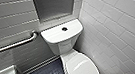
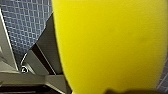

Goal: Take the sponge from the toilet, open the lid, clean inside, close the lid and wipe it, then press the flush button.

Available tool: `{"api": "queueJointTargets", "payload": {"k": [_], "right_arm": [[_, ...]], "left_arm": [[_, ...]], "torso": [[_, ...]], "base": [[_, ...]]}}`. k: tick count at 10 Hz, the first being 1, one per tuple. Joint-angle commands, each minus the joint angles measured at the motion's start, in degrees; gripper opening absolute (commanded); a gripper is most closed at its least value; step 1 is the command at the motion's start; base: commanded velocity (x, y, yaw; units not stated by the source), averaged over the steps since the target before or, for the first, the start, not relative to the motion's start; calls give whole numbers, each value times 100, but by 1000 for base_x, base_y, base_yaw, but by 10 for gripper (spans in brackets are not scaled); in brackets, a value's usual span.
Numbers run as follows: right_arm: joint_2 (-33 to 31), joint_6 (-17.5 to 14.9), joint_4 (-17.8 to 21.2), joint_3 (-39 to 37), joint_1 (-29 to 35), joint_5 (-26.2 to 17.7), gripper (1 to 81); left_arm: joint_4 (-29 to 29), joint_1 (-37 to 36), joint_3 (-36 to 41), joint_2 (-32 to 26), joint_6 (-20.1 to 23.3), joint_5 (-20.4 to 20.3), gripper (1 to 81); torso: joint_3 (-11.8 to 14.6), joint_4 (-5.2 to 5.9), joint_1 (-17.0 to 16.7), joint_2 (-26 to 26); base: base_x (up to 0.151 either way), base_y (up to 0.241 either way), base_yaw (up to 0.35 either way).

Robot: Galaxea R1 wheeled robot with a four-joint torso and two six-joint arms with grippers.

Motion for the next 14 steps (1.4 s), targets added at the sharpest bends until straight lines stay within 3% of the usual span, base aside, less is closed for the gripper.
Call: {"api": "queueJointTargets", "payload": {"k": [1, 6, 7, 8, 11, 13, 14], "right_arm": [[147, -18, -238, -263, -243, -291, 10], [936, -18, -378, -798, -533, -283, 10], [1173, -18, -361, -1087, -594, -282, 10], [1331, -18, -370, -1254, -629, -283, 10], [1842, -132, -913, -1957, -700, -353, 10], [2185, -132, -1204, -2660, -682, -370, 10], [2334, -141, -1336, -2942, -665, -379, 10]], "left_arm": [[-35, 133, 101, -40, 49, 451, 811], [-8, 142, -294, 91, 49, 460, 811], [-26, 142, -512, 92, 49, 460, 811], [-17, 151, -584, 83, 49, 469, 811], [-87, 177, -1005, 231, 40, 451, 811], [-96, 248, -1601, 635, 22, 451, 811], [-88, 309, -1936, 855, 14, 451, 811]], "torso": [[550, 0, -365, 567], [1564, 0, -1040, 1589], [1606, 0, -1536, 2353], [1361, 0, -1298, 1970], [1471, 0, -1670, 2540], [2049, 0, -1923, 2938], [2142, 0, -2026, 3095]], "base": [[0, 0, 0], [0, 0, 0], [0, 0, 0], [0, 0, 0], [0, 0, 0], [0, 0, 0], [0, 0, 0]]}}
